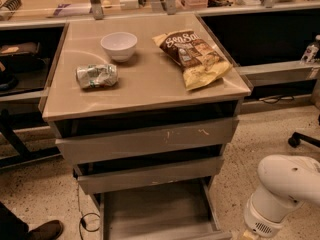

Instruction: Close bottom drawer

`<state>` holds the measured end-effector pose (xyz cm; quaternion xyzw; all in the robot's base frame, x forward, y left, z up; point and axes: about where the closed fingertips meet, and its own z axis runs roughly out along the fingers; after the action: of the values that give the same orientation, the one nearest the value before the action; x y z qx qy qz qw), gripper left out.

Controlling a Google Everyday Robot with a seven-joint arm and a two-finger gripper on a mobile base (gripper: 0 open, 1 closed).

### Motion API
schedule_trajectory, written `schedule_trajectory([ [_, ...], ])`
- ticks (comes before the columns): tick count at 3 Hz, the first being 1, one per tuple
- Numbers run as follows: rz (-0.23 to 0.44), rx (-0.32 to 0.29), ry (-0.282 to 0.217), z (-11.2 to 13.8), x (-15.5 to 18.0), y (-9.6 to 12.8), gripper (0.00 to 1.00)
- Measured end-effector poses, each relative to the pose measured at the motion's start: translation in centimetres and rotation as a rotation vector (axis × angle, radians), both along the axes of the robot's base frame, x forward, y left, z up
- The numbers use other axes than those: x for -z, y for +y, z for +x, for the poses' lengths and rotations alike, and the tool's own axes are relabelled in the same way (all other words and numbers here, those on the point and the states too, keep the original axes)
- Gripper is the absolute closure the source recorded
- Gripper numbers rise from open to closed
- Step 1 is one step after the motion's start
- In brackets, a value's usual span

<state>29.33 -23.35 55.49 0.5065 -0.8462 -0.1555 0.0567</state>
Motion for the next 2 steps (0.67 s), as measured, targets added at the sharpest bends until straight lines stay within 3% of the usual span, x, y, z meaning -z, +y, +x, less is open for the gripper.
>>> schedule_trajectory([
  [1,-0.001,0.000,0.000,0.0,0.0,0.0,1.00],
  [2,0.022,0.025,0.050,-0.9,3.8,0.1,1.00],
])
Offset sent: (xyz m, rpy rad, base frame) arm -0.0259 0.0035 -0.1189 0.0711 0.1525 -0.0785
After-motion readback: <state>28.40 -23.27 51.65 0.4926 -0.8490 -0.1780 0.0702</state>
